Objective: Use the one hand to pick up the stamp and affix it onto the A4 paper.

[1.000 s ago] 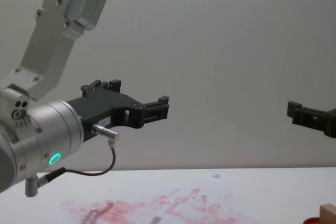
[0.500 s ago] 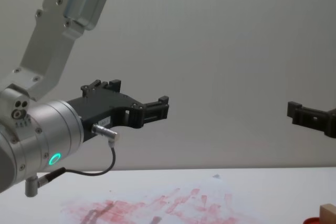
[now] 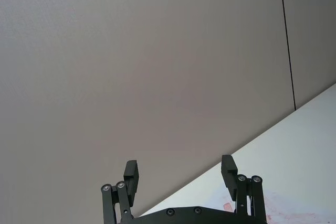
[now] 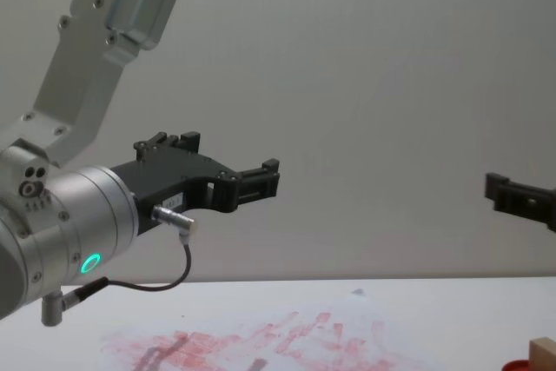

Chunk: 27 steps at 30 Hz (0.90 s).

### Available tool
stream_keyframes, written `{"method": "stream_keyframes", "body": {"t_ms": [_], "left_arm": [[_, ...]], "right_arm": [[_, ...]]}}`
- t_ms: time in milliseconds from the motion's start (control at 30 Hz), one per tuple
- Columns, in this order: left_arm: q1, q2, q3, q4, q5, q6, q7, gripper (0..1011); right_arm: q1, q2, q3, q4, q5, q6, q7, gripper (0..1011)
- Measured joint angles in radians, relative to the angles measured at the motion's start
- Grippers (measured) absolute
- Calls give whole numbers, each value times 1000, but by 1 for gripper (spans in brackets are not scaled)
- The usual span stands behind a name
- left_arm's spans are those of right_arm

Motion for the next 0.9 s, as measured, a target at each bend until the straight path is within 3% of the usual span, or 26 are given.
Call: {"method": "stream_keyframes", "body": {"t_ms": [433, 667, 900], "left_arm": [[0, 0, 0, 0, 0, 0, 0, 1001], [0, 0, 0, 0, 0, 0, 0, 1001], [0, 0, 0, 0, 0, 0, 0, 1001]], "right_arm": [[-153, 94, 55, -66, 90, 1, -77, 1001], [-199, 120, 71, -76, 126, 37, -93, 1001], [-202, 122, 73, -70, 132, 77, -87, 1001]]}}
